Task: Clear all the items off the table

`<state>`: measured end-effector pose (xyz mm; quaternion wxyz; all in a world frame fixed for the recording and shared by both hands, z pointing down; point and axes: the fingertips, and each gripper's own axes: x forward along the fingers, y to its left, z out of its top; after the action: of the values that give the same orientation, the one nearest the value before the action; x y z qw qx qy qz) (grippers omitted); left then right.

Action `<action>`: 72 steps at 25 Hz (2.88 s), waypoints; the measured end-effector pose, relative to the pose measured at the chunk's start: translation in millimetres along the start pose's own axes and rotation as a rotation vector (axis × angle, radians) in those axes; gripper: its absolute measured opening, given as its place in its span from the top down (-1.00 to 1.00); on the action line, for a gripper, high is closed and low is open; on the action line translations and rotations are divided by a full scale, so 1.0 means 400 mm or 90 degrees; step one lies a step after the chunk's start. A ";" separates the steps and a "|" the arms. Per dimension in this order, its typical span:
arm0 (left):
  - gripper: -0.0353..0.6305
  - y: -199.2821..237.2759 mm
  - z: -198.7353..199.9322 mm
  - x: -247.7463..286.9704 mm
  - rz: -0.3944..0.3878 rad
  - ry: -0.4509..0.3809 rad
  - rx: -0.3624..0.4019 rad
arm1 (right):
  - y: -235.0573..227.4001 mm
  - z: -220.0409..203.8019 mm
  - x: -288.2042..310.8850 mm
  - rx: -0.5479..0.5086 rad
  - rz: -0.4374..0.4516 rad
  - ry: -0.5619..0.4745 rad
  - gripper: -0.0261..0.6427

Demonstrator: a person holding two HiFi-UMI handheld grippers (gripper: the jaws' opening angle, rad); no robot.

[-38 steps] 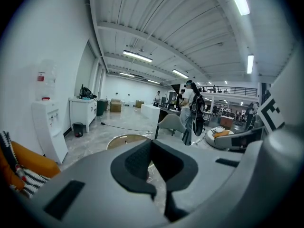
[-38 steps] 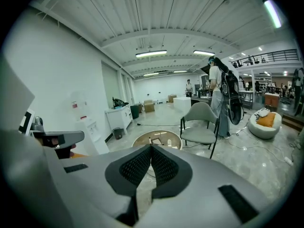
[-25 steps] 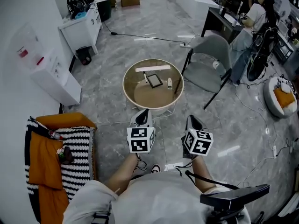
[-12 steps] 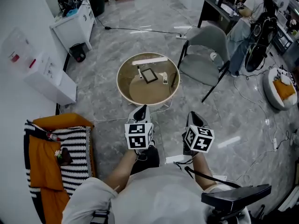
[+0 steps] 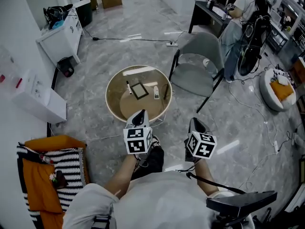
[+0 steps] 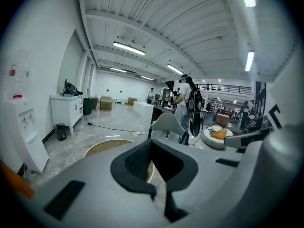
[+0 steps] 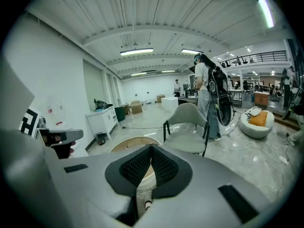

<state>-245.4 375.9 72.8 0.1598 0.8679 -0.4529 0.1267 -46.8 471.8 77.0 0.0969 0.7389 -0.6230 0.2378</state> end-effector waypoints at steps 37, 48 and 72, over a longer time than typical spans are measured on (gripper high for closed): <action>0.87 0.351 0.170 0.721 0.177 0.057 -0.107 | -0.004 0.391 0.936 -0.116 0.159 0.098 0.85; 0.87 0.398 0.027 0.686 0.371 0.086 -0.212 | 0.090 0.351 1.149 -0.219 0.333 0.149 0.85; 0.87 0.522 -0.426 0.879 0.382 0.185 -0.267 | 0.073 -0.125 1.415 -0.183 0.346 0.264 0.85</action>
<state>-234.7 68.0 391.3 0.3519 0.6187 -0.6750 0.1942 -24.0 -7.2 383.3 0.2573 0.4611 -0.7908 0.3096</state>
